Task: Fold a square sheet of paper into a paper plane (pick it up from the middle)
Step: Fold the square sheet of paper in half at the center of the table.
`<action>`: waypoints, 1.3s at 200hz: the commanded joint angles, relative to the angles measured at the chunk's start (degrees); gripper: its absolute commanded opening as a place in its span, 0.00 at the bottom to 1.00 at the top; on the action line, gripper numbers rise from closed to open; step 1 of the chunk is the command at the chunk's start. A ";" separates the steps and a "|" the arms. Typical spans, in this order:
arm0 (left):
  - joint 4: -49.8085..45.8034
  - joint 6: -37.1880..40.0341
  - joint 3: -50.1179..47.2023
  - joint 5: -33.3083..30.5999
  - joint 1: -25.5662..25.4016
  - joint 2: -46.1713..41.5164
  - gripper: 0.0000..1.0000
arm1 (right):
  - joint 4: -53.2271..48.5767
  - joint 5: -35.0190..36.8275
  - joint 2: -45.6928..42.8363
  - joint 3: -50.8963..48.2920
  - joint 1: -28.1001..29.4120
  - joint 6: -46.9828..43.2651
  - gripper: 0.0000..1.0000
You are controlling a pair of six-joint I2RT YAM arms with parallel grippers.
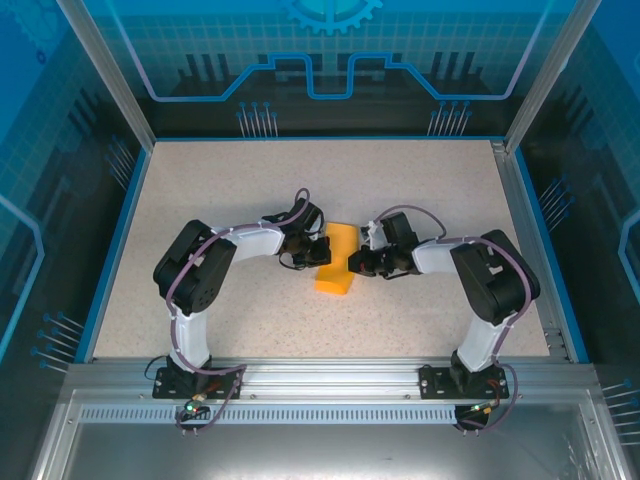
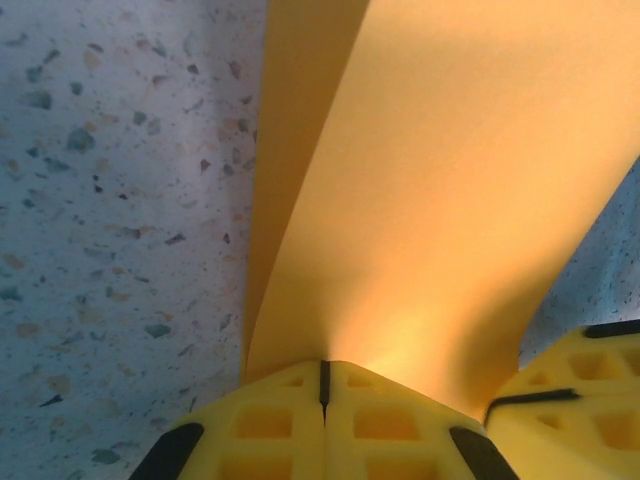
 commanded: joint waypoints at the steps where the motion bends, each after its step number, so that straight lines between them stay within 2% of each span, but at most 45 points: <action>1: -2.77 1.31 -2.79 -1.88 -0.96 2.01 0.00 | 1.39 -0.04 2.40 -1.90 0.47 0.23 0.00; 40: -2.74 1.22 -3.22 -1.99 -0.91 1.91 0.00 | 1.31 0.40 2.72 -3.18 0.16 -0.12 0.01; 109: -2.59 1.00 -3.13 -1.97 -0.95 2.01 0.00 | -1.31 -1.84 -5.18 -2.23 1.79 1.03 0.01; 202: -2.14 0.76 -3.57 -1.88 -0.93 1.80 0.00 | -0.17 1.32 -0.15 -5.40 2.38 0.48 0.01; 260: -2.04 0.68 -4.10 -1.89 -0.89 1.59 0.00 | -2.96 0.11 -7.19 -4.15 2.81 0.87 0.02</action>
